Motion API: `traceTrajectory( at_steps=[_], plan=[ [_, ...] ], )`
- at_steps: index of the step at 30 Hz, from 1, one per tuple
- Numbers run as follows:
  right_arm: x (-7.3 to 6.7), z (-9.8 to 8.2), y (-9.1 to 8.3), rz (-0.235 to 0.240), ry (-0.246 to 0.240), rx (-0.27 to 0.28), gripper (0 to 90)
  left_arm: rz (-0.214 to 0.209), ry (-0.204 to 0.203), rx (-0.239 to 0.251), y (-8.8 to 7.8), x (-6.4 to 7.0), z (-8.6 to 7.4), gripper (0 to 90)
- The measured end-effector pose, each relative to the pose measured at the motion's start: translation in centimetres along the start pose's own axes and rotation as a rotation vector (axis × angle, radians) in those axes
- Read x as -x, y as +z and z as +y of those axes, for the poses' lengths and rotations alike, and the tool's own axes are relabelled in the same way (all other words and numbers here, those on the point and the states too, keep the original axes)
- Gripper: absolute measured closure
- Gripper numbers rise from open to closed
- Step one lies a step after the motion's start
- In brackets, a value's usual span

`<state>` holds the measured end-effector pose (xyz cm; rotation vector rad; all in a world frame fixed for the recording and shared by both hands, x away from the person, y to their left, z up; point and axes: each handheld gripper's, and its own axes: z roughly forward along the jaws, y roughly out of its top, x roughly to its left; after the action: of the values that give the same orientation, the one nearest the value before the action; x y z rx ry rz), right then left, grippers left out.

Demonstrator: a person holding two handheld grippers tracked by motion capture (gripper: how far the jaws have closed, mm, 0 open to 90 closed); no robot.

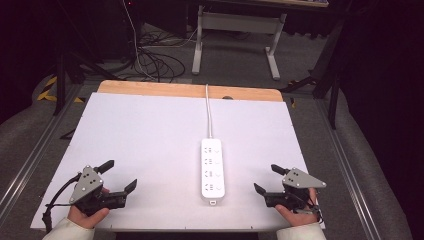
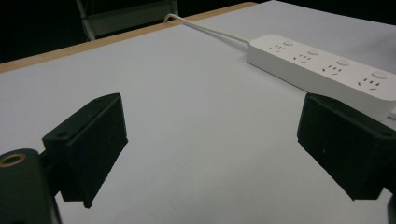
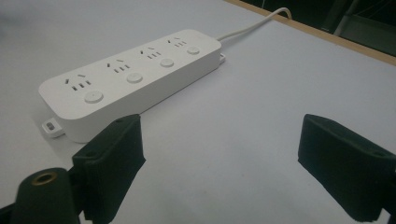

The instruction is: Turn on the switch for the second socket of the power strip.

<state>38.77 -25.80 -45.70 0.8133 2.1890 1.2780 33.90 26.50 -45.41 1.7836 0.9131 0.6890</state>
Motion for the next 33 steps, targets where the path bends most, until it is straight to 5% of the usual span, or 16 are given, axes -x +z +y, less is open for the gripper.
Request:
traceTrajectory(
  at_steps=[11, 16, 23, 28, 33],
  plan=[
    [-0.3, 0.1, 0.1, 0.005, 0.008, -0.001, 17.4, 0.001, 0.011, -0.008, 0.0, 0.1, 0.0, 8.6],
    [-0.2, 0.2, 0.0, 0.002, -0.003, -0.001, 18.2, 0.003, 0.062, -0.022, 0.1, 0.5, 0.1, 7.9],
    [-0.3, 0.3, -0.1, 0.006, -0.003, -0.004, 20.3, 0.001, 0.008, -0.023, 0.1, 0.2, 0.1, 7.5],
    [-0.4, 0.7, -0.2, -0.007, -0.009, -0.009, 22.4, 0.002, 0.013, -0.022, 0.1, 0.3, 0.1, 7.2],
    [-0.4, 1.7, -0.1, -0.014, -0.025, -0.049, 33.6, 0.013, 0.022, -0.023, 0.1, 0.3, 0.1, 7.3]
  ],
)
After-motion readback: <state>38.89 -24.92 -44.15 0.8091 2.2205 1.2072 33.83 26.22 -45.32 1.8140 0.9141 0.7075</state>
